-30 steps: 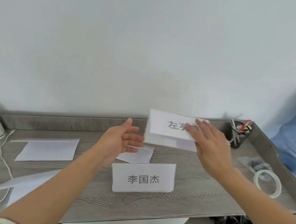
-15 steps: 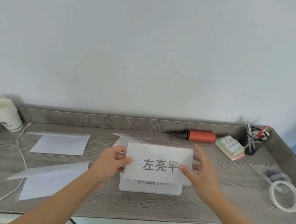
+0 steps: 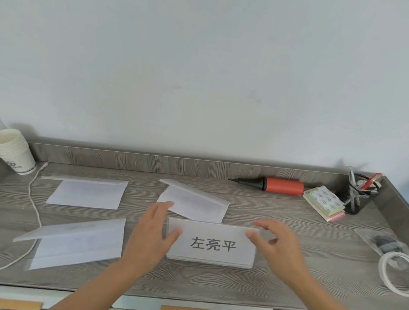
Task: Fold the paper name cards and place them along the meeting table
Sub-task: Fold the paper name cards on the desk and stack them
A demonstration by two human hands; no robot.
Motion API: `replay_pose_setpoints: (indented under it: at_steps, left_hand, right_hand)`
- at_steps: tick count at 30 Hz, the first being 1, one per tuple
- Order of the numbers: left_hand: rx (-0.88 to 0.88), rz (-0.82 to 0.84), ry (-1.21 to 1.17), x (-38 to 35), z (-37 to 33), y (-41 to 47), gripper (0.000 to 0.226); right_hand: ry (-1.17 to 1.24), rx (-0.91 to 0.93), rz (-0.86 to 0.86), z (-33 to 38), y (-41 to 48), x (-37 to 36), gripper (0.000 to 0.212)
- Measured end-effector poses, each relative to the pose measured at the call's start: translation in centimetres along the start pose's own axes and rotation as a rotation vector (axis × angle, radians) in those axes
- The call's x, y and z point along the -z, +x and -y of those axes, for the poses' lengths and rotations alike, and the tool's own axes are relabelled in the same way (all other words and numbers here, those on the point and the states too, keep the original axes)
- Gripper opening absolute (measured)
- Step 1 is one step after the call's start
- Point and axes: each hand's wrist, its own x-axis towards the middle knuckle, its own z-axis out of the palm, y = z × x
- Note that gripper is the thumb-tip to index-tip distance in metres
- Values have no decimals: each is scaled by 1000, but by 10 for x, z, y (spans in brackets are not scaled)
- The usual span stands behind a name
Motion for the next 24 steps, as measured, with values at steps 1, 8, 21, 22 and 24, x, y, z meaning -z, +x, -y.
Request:
replay_pose_setpoints:
  at_steps: [1, 8, 21, 22, 24]
  left_hand:
    - [-52, 11, 6, 0, 0, 2, 46]
    - [-55, 120, 6, -5, 0, 6, 30]
    - [-9, 144, 11, -1, -5, 7, 32]
    - [10, 158, 2, 1, -6, 7, 32]
    - [51, 184, -33, 2, -6, 8, 32]
  right_hand:
    - [23, -2, -7, 4, 8, 3, 30]
    - [138, -262, 226, 38, 98, -9, 40]
    - [568, -637, 388, 34, 134, -51, 6]
    - [609, -588, 372, 36, 134, -46, 6]
    - [603, -430, 313, 42, 131, -33, 10]
